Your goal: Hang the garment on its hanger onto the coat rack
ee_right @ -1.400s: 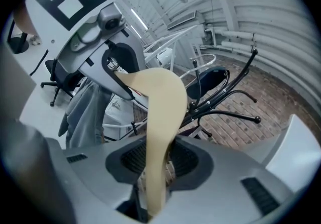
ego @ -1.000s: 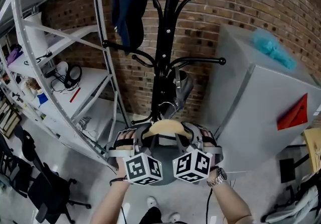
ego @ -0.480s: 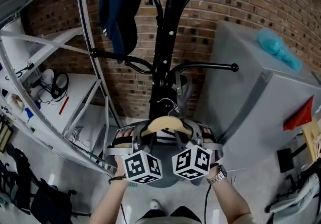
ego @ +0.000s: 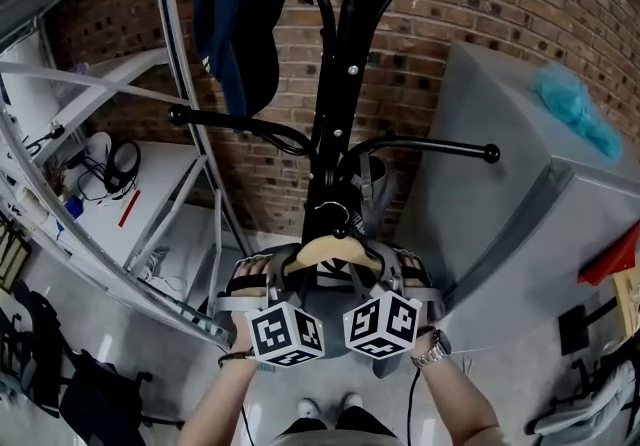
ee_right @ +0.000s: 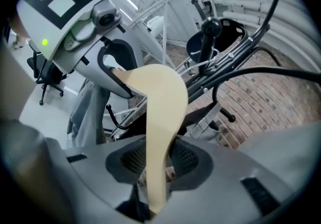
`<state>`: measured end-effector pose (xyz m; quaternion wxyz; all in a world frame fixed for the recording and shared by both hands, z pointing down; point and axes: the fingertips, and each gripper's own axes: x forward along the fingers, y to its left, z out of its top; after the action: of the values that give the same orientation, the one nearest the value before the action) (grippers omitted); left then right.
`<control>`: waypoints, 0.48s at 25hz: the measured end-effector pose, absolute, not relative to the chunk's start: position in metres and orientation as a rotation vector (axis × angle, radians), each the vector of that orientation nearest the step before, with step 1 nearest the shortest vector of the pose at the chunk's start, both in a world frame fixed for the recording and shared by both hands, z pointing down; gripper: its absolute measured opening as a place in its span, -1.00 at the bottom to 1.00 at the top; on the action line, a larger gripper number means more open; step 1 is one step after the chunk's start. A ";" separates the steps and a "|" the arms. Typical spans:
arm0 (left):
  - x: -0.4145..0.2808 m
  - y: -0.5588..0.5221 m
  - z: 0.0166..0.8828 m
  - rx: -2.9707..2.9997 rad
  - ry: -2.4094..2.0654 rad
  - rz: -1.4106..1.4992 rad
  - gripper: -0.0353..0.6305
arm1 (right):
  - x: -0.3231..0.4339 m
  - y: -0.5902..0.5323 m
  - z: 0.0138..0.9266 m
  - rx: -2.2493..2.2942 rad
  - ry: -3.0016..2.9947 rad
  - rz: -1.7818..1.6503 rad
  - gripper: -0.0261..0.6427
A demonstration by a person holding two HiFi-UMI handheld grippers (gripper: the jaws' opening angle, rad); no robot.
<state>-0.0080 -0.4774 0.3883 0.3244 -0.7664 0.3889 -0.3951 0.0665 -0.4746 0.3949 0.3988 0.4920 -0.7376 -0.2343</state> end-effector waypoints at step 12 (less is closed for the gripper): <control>-0.012 -0.498 0.403 -1.973 1.109 -1.096 -0.60 | 0.062 -0.503 0.410 1.176 -1.925 -0.641 -0.58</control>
<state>-0.0121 -0.4976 0.4031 0.3086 -0.7463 0.4195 -0.4146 0.0620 -0.5030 0.4101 0.3880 0.4621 -0.7565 -0.2521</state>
